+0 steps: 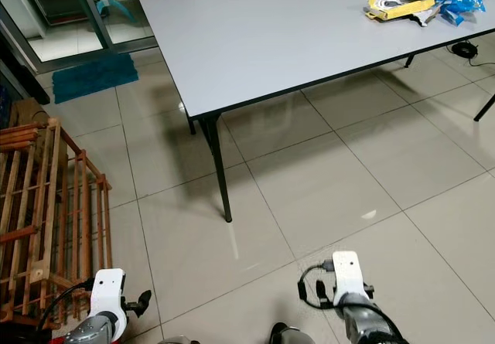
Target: Picking trash to rubbish bin
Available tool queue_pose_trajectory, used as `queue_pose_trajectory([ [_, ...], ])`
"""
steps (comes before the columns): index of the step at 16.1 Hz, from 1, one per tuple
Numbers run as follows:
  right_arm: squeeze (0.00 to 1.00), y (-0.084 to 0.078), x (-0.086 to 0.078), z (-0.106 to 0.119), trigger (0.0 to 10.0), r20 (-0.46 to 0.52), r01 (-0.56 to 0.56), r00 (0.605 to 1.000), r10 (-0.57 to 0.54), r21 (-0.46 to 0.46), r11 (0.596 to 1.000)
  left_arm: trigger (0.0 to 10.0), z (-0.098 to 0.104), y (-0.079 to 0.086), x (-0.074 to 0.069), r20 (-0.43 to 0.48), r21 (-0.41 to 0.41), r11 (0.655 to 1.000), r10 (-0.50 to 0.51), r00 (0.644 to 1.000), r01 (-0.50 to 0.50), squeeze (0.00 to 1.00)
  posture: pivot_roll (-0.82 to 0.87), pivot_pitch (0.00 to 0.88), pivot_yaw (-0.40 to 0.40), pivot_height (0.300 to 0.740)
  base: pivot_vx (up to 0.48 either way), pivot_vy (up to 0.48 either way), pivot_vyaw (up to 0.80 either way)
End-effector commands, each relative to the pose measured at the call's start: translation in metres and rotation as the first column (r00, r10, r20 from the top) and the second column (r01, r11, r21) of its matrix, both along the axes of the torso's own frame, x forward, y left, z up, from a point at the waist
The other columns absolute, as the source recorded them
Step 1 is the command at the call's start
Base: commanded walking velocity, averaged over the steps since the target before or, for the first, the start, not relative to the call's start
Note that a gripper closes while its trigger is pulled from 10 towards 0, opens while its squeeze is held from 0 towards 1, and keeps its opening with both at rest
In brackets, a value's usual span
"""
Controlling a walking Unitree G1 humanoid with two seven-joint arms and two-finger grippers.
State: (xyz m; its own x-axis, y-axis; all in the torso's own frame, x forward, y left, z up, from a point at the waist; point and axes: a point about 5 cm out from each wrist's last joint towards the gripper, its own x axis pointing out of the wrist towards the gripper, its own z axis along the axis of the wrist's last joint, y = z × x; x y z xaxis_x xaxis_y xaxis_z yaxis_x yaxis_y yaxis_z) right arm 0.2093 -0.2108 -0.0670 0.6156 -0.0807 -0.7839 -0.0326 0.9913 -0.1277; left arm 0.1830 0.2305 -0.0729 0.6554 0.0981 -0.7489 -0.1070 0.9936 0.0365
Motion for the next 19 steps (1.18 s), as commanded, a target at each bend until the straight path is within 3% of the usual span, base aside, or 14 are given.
queue_pose_trajectory([
  [1,0.00,-0.004,-0.003,-0.001,10.0,-0.009,-0.018,1.000,0.018,-0.015,1.000,10.0,-0.003,-0.001,-0.005,-0.009,0.000,1.000,0.013,1.000,-0.013,0.00,0.01,0.131,-0.005,0.740,0.000,0.000,0.00],
  [4,0.00,-0.005,0.002,0.002,10.0,-0.003,-0.018,1.000,0.017,-0.027,0.999,10.0,-0.008,-0.006,-0.012,-0.049,0.005,1.000,-0.010,0.999,0.010,0.00,0.00,0.126,-0.006,0.740,0.000,0.000,0.00],
  [8,0.00,0.001,0.011,0.006,10.0,0.020,-0.019,1.000,0.019,-0.023,1.000,10.0,-0.007,-0.007,-0.010,-0.044,0.001,1.000,-0.026,0.999,0.026,0.00,0.01,0.126,0.001,0.740,0.000,-0.361,0.00],
  [15,0.00,0.004,0.005,0.002,10.0,-0.022,-0.085,0.996,0.083,-0.071,0.994,10.0,-0.009,-0.008,-0.014,-0.063,0.002,0.999,-0.036,0.997,0.036,0.00,0.01,0.141,0.001,0.740,0.000,-0.441,0.00],
  [19,0.00,0.013,0.021,0.010,10.0,0.017,-0.089,0.996,0.090,-0.058,0.994,10.0,-0.011,-0.006,-0.017,-0.083,0.008,0.999,-0.040,0.996,0.041,0.00,0.01,0.142,0.001,0.740,0.000,-0.468,0.00],
])
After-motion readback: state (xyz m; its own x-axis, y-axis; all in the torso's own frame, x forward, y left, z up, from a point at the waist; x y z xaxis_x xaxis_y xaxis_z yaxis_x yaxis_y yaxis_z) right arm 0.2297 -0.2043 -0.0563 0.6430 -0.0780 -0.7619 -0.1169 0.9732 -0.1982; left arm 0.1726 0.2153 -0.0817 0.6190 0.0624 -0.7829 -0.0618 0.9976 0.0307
